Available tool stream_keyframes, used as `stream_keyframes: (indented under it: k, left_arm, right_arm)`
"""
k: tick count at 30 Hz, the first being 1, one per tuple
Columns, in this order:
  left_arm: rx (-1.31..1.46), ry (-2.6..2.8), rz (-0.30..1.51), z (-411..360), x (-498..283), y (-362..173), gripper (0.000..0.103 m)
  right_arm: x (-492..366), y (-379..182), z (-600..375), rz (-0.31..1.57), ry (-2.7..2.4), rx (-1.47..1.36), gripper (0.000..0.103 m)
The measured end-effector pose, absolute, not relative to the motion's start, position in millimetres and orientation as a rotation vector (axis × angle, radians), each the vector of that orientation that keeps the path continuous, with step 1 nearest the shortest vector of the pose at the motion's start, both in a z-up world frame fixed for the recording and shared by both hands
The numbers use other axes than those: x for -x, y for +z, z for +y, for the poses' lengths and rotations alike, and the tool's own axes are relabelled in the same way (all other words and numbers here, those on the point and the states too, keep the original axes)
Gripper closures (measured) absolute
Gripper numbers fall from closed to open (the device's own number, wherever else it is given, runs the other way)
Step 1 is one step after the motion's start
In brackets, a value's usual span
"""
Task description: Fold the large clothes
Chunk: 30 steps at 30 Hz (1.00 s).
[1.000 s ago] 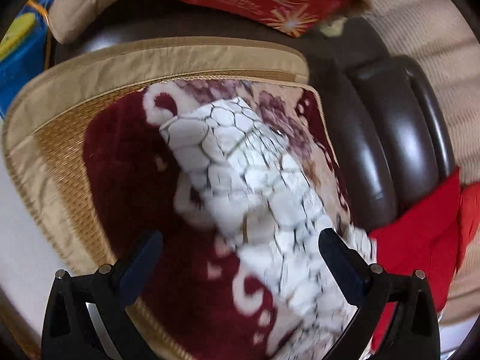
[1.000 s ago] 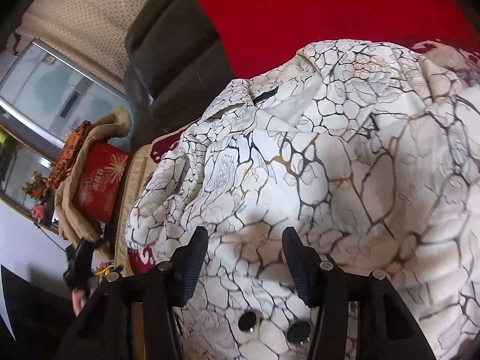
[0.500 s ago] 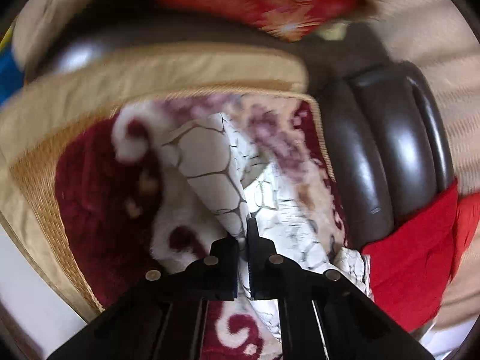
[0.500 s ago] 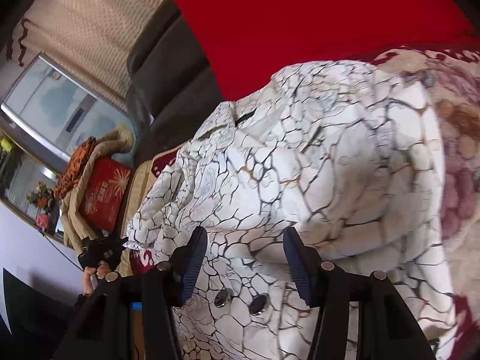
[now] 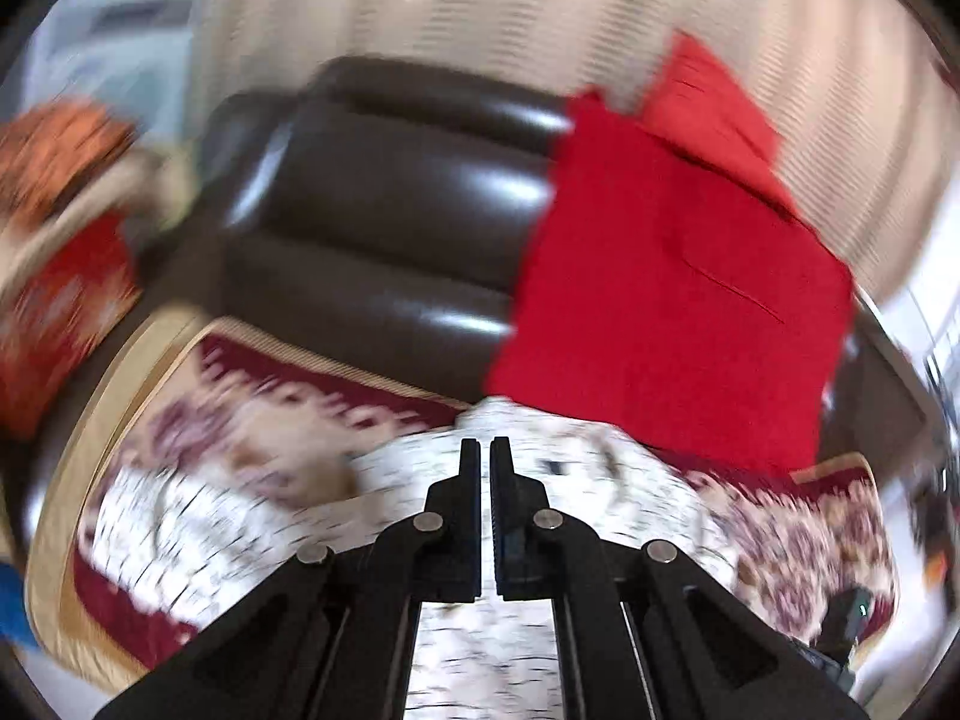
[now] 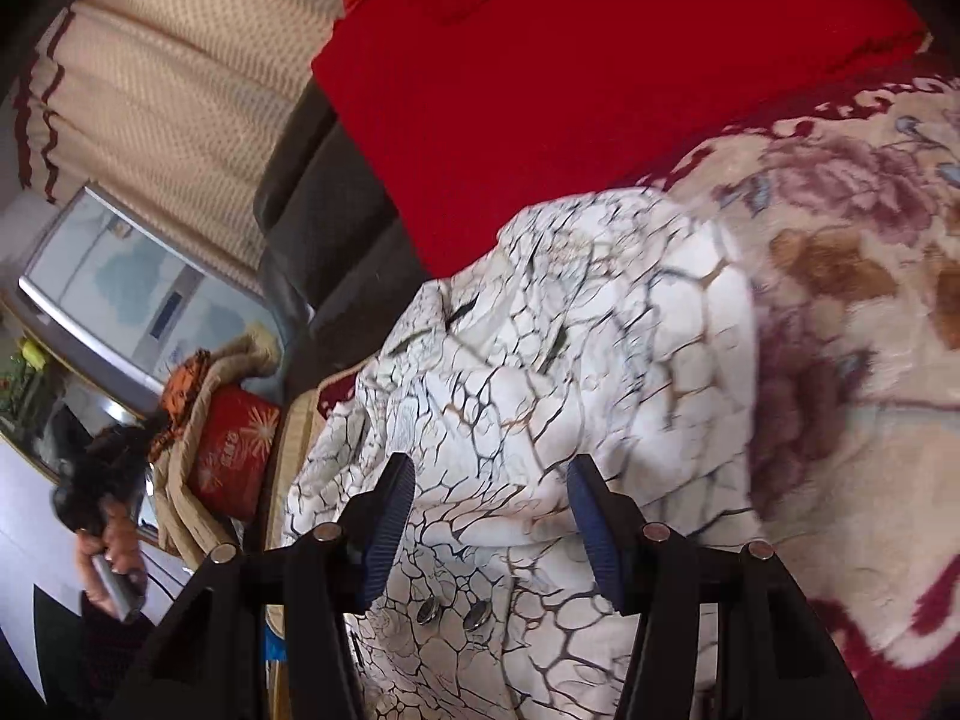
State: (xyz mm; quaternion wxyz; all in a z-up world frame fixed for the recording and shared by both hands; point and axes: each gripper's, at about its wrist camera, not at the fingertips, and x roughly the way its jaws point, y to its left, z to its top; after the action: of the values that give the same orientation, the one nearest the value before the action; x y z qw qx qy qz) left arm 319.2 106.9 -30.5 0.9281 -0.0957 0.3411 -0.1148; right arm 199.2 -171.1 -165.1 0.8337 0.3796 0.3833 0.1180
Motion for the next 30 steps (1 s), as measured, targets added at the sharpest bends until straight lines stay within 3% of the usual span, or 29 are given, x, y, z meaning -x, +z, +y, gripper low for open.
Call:
stream_keyframes:
  k: [3,4,5,7,15,25,27,29,30]
  left_arm:
    - [0.179,-0.219,0.656,98.7,-310.7,-19.2,0.097]
    - [0.187,-0.191,0.660,106.8,-310.0,-22.1,0.079]
    - [0.206,-0.153,0.671,120.6,-311.0,-28.8,0.045]
    - [0.272,-0.033,0.684,164.2,-301.2,-49.8,0.018]
    - [0.657,0.327,0.862,349.3,-254.6,-187.1,0.018]
    - [1.127,0.220,0.767,396.9,-278.1,-285.8,0.020]
    - [1.189,0.186,0.722,399.8,-287.7,-296.8,0.028]
    - [1.221,0.153,0.698,402.3,-294.7,-303.2,0.050]
    - [1.219,0.144,0.697,403.1,-298.4,-305.5,0.054]
  right_arm:
    - [-191.2,-161.1,-187.6,0.798,0.247,-0.832,0.039]
    - [-187.7,-159.1,-191.9,0.795,0.248,-0.835,0.035]
    - [-185.0,-157.8,-195.6,0.792,0.248,-0.836,0.032]
    - [-180.1,-157.3,-202.4,0.788,0.246,-0.836,0.025]
    - [-197.1,-178.3,-177.7,0.864,0.284,-0.859,0.025]
    - [-214.5,-171.7,-105.8,0.928,0.344,-0.720,0.025]
    - [-214.8,-169.4,-102.5,0.925,0.336,-0.708,0.025]
    - [-215.7,-168.8,-102.3,0.925,0.329,-0.707,0.025]
    - [-216.1,-168.5,-101.8,0.925,0.325,-0.704,0.025]
